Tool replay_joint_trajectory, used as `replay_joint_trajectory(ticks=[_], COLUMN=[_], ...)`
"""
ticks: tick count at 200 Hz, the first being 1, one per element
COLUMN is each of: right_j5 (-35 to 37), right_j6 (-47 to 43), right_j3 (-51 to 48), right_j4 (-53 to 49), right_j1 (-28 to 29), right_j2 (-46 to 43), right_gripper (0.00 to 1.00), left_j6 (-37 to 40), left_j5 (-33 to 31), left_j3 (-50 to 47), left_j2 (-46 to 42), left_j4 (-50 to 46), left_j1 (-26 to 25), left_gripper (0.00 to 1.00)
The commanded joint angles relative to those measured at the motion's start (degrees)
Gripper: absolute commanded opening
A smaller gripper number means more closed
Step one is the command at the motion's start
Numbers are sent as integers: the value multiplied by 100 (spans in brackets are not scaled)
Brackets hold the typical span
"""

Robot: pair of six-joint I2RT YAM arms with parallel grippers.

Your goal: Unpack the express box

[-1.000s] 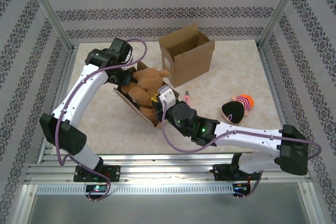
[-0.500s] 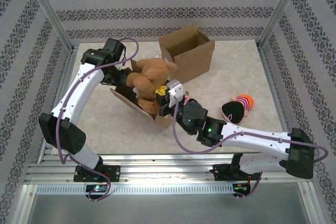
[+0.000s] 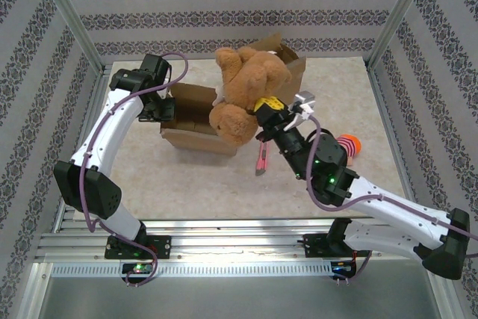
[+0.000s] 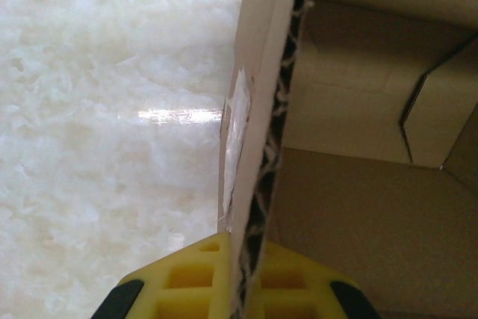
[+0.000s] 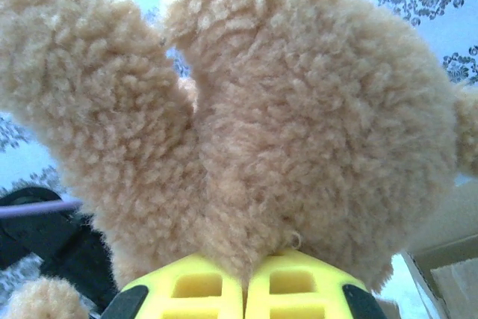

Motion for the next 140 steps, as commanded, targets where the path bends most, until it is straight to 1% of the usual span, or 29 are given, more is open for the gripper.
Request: replay_joint_trajectory(ticks=[1, 36, 77, 112, 140], right_j5=[27, 534, 993, 1354, 1432], right_j6=[213, 214, 177, 320, 419], right_j3=[-80, -97, 449, 1170, 1569], right_j4=[109, -864, -2816, -4551, -5472], right_j1=[-54, -90, -177, -234, -261], right_j2=[-419, -1108, -1710, -1794, -1699], right_gripper=[0, 0, 0, 0, 0], left_j6=[-186, -355, -803, -1503, -2092], left_j5=[87, 735, 1276, 1542, 1971], left_j3=[50, -23, -179, -248, -337], left_j2=[14, 96, 167, 114, 155], left_j4=[-153, 86, 406, 760, 1303], left_j1=[199, 439, 649, 903, 1139], left_gripper=[0, 0, 0, 0, 0])
